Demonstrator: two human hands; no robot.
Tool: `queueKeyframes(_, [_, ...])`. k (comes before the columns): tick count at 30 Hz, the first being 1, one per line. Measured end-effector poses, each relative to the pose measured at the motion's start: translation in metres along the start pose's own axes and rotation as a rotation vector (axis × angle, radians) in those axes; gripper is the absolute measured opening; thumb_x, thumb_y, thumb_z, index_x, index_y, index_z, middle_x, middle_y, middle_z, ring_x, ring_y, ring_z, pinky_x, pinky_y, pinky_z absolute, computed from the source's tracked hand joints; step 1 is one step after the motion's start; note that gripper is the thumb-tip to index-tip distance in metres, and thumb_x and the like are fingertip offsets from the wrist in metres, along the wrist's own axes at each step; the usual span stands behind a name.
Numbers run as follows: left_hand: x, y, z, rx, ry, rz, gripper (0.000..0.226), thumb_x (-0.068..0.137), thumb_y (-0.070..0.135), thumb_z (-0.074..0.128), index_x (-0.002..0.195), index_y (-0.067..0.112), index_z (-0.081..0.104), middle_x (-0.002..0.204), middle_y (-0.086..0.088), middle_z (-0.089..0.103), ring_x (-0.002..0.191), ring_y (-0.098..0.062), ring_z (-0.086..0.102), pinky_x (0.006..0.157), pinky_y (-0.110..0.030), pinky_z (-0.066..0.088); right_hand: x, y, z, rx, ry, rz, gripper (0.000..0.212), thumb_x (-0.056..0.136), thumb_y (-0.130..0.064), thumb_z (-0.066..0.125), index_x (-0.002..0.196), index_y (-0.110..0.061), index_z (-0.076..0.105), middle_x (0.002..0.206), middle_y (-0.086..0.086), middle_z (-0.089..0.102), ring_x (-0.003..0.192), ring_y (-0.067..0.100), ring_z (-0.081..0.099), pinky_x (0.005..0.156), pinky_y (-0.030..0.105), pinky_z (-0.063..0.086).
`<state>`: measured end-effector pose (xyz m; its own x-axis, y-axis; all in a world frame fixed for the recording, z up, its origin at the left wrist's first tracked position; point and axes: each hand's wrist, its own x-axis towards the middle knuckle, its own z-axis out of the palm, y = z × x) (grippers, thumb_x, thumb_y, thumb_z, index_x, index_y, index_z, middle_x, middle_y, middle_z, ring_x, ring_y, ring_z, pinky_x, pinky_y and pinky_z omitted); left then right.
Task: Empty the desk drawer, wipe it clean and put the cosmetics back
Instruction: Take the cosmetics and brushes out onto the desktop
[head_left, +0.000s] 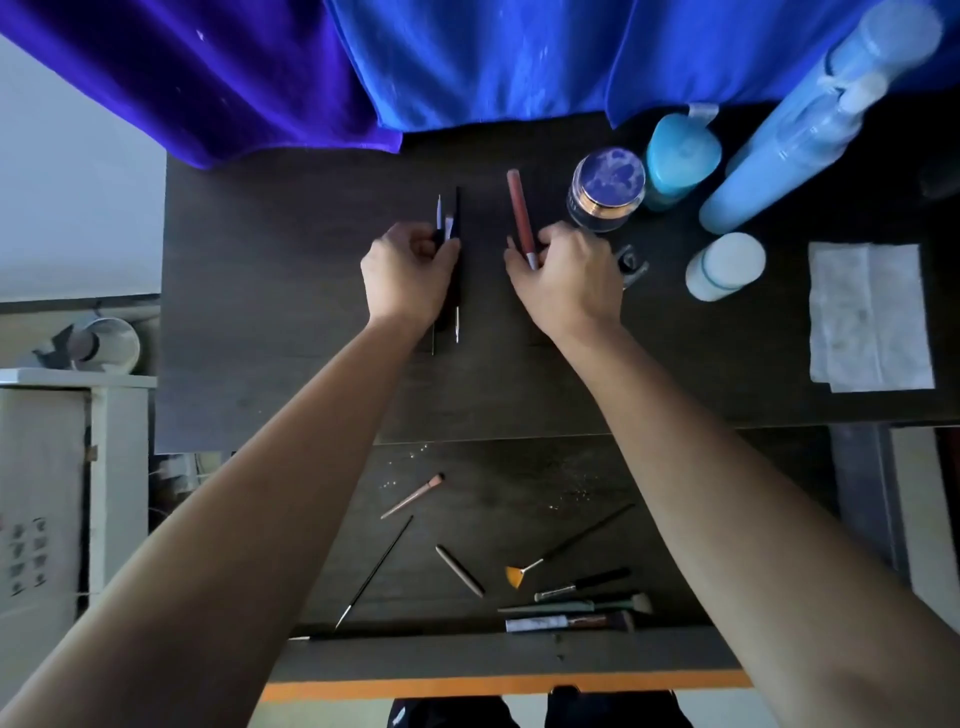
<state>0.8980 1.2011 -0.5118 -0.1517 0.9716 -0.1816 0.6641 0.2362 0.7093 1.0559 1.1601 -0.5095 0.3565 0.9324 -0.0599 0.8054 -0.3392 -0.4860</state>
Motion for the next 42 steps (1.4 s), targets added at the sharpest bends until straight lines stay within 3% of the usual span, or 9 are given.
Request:
queueKeyframes(4, [-0.011,-0.009,-0.005,0.033,-0.019,0.053,0.035,0.082,0.042,0.069,0.107,0.018,0.067,0.095,0.002,0.066,0.085,-0.011,0.06,0.083,-0.02,0.045,-0.011,0.0,-0.004,-0.04,-0.055,-0.017,0.049,0.089,-0.046,0.065,0.116,-0.006,0.061,0.114,0.014,0.059,0.105,0.031,0.061,0.081,0.036,0.049])
queueKeyframes(6, [-0.02,-0.012,-0.014,0.051,-0.062,0.043,0.035,0.086,0.039,0.066,0.113,0.016,0.065,0.104,-0.003,0.064,0.088,-0.011,0.058,0.083,-0.016,0.04,-0.02,-0.004,-0.01,-0.045,-0.103,-0.029,0.054,0.09,-0.047,0.064,0.123,-0.005,0.055,0.12,0.015,0.054,0.112,0.032,0.056,0.085,0.037,0.048])
queueKeyframes(10, [-0.059,-0.026,-0.041,0.054,-0.145,-0.032,0.031,0.089,0.031,0.059,0.118,0.018,0.062,0.113,-0.009,0.063,0.104,-0.023,0.06,0.094,-0.028,0.045,-0.058,-0.004,-0.028,0.012,-0.08,-0.096,0.055,0.091,-0.042,0.062,0.135,-0.011,0.049,0.122,0.012,0.054,0.111,0.03,0.056,0.084,0.04,0.05])
queueKeyframes(16, [-0.169,-0.07,-0.066,0.058,-0.13,0.032,0.031,0.09,0.021,0.059,0.12,0.019,0.06,0.112,0.001,0.049,0.105,-0.021,0.056,0.09,-0.029,0.045,-0.164,0.033,-0.035,0.177,-0.003,-0.17,0.024,0.09,-0.029,0.063,0.113,-0.023,0.064,0.093,-0.005,0.055,0.077,0.012,0.059,0.068,0.03,0.052])
queueKeyframes(20, [-0.227,-0.114,-0.057,0.142,-0.131,0.108,0.037,0.085,0.015,0.064,0.122,0.015,0.06,0.123,-0.009,0.051,0.115,-0.028,0.05,0.091,-0.04,0.048,-0.233,0.071,-0.024,0.142,-0.19,-0.09,0.023,0.092,-0.028,0.064,0.115,-0.024,0.065,0.101,-0.007,0.057,0.084,0.009,0.062,0.072,0.027,0.052])
queueKeyframes(25, [-0.275,-0.157,-0.033,0.325,-0.451,-0.042,0.047,0.085,0.023,0.065,0.13,0.017,0.054,0.125,-0.012,0.05,0.119,-0.034,0.047,0.095,-0.042,0.044,-0.283,0.114,-0.008,-0.031,-0.447,-0.064,0.026,0.09,-0.027,0.063,0.116,-0.027,0.064,0.11,-0.004,0.055,0.104,0.017,0.06,0.083,0.033,0.051])
queueKeyframes(28, [-0.291,-0.169,-0.019,0.411,-0.577,-0.007,0.052,0.082,0.028,0.068,0.131,0.019,0.054,0.128,-0.01,0.048,0.123,-0.031,0.044,0.097,-0.042,0.044,-0.287,0.129,-0.001,-0.168,-0.51,-0.171,0.039,0.085,-0.029,0.067,0.124,-0.027,0.062,0.116,0.0,0.051,0.113,0.023,0.051,0.096,0.041,0.045])
queueKeyframes(34, [-0.286,-0.16,0.005,0.565,-0.609,0.196,0.056,0.078,0.024,0.07,0.132,0.025,0.052,0.128,-0.006,0.041,0.12,-0.027,0.041,0.093,-0.042,0.047,-0.276,0.147,0.006,-0.344,-0.649,-0.367,0.061,0.078,-0.032,0.075,0.136,-0.033,0.054,0.13,0.003,0.041,0.125,0.027,0.037,0.101,0.045,0.032])
queueKeyframes(42, [-0.293,-0.166,0.021,0.308,-0.433,0.116,0.037,0.083,0.007,0.063,0.118,0.016,0.063,0.112,-0.008,0.057,0.093,-0.031,0.06,0.079,-0.039,0.052,-0.278,0.166,0.01,-0.28,-0.615,-0.325,0.038,0.082,-0.043,0.075,0.116,-0.029,0.066,0.113,-0.001,0.049,0.109,0.023,0.049,0.092,0.039,0.042])
